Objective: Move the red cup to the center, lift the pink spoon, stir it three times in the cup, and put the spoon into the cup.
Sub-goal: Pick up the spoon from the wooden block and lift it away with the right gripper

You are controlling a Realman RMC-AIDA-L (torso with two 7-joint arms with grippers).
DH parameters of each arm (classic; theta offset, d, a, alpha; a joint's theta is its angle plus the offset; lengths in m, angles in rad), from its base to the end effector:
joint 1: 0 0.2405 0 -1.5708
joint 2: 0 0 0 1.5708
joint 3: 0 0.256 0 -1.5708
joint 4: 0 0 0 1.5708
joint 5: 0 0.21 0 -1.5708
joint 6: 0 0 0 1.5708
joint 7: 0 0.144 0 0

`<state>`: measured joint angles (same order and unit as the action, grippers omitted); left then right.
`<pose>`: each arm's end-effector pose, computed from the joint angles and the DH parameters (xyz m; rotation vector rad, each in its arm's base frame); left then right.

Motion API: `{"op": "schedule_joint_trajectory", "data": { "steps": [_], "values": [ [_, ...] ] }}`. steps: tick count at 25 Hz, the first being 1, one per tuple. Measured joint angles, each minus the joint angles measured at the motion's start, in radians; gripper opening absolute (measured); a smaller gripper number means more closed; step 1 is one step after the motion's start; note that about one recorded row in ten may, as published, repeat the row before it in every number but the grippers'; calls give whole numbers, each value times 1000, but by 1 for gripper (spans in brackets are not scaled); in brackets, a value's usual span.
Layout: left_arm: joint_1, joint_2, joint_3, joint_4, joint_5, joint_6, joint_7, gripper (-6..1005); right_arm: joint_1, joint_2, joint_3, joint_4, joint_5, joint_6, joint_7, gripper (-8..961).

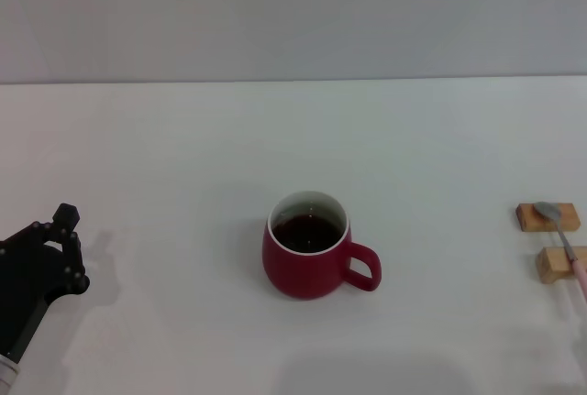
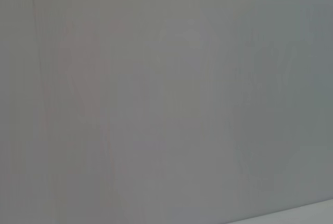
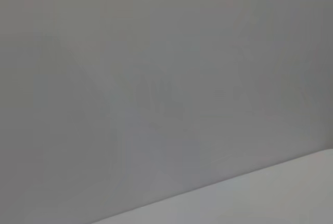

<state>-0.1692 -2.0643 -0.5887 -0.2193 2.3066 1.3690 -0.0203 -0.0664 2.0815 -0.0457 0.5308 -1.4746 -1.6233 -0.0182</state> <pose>-0.3496 0.2293 -0.0361 -1.7376 -0.4179 -0.6378 0.3428 0.1164 -0.0580 -1.3227 0.8312 0.7329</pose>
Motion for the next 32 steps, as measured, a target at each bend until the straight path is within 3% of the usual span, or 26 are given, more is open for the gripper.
{"op": "schedule_joint_trajectory", "data": {
  "steps": [32],
  "values": [
    [-15,0,0,2,-1,-16,8,-2,78,-2,5,-25,25,111,55,839]
  ]
}}
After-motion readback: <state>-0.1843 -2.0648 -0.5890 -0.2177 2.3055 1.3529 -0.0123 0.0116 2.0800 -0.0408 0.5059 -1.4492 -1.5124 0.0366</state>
